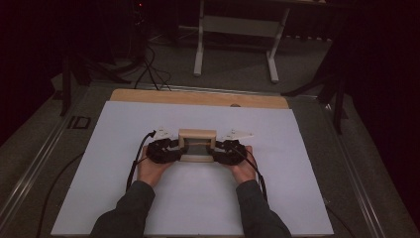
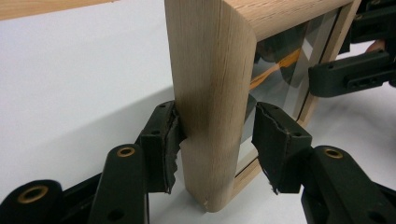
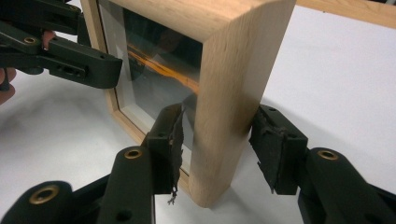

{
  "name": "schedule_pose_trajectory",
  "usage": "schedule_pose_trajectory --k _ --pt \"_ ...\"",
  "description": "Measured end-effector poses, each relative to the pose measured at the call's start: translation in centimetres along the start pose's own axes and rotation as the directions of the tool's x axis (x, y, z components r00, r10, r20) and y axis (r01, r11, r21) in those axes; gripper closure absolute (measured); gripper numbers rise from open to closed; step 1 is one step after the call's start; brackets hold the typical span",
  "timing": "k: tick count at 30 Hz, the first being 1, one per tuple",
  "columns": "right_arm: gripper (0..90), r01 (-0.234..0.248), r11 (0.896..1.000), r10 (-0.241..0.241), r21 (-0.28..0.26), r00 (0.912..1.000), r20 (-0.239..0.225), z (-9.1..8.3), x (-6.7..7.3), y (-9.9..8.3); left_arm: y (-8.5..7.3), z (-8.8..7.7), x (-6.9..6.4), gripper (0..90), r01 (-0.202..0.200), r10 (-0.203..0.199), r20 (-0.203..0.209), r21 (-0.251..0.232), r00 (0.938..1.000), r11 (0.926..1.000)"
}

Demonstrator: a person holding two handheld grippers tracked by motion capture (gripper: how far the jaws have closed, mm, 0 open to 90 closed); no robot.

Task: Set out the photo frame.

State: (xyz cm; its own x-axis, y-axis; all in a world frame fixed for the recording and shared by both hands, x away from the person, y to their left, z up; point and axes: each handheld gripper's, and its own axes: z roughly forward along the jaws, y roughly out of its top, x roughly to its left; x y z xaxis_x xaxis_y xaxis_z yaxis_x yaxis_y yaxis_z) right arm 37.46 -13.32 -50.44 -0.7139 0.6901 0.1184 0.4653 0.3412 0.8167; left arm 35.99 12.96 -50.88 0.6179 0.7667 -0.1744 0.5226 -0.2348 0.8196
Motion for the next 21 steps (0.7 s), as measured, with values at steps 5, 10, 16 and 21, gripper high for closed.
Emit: schedule_pose_trajectory --k 5,10,16,21 --pt "53.8 -0.018 1.000 0.018 -0.003 0.9998 -0.004 0.11 -0.27 -0.06 -0.02 0.15 0.22 50.8 0.023 -0.023 0.005 -0.005 0.9997 0.9997" --pt "52.9 -0.030 1.000 0.030 -0.003 0.9995 -0.002 0.03 -0.43 -0.12 -0.11 0.35 0.36 49.5 0.042 -0.042 0.003 0.005 0.9991 0.9991" --pt "51.6 -0.037 0.999 0.037 -0.007 0.9993 -0.005 -0.05 -0.50 -0.12 -0.28 0.49 0.36 48.6 0.044 -0.044 0.003 0.017 0.9990 0.9989" --pt "50.6 -0.038 0.999 0.038 -0.008 0.9993 -0.003 -0.16 -0.50 -0.13 -0.36 0.43 0.47 46.8 0.049 -0.049 -0.015 0.033 0.9987 0.9982"
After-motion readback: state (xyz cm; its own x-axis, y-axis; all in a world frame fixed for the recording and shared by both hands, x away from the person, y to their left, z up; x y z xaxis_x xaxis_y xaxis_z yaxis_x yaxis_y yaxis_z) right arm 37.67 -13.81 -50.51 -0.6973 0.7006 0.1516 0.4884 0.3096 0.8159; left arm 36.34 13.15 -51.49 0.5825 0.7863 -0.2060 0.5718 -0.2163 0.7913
